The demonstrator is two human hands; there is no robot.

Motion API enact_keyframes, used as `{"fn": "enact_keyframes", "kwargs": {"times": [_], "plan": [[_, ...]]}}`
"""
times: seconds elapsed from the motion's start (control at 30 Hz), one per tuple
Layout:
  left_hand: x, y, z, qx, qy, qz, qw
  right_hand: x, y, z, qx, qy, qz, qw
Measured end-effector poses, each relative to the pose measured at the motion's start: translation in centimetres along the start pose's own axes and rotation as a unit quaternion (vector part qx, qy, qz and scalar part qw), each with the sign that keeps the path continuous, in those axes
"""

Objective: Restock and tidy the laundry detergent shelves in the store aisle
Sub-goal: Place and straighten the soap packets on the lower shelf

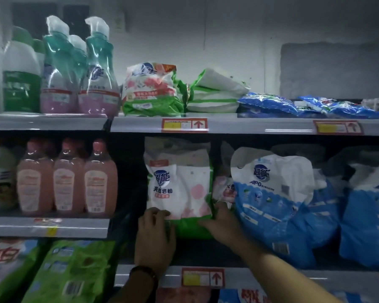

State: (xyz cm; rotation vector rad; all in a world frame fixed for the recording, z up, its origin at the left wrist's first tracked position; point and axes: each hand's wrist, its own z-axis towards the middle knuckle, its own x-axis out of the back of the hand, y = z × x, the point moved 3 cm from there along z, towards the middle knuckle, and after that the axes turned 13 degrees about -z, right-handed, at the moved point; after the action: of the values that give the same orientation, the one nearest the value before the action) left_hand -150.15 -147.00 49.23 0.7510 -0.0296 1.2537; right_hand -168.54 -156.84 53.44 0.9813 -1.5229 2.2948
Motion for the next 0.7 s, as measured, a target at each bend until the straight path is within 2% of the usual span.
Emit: {"fn": "enact_keyframes", "kwargs": {"times": [0.2, 0.47, 0.7], "plan": [[-0.7, -0.7, -0.8, -0.029, 0.041, -0.019, 0.999, -2.9, 1.8, 2.9, 0.003, -0.013, 0.121, 0.993], [-1.1, -0.7, -1.1, -0.019, 0.043, -0.02, 0.999, -3.5, 3.1, 5.2, -0.005, -0.028, 0.131, 0.991], [-1.1, -0.9, -1.1, -0.021, 0.051, -0.035, 0.998, -4.8, 1.4, 1.3, -0.037, 0.065, 0.116, 0.99]]}}
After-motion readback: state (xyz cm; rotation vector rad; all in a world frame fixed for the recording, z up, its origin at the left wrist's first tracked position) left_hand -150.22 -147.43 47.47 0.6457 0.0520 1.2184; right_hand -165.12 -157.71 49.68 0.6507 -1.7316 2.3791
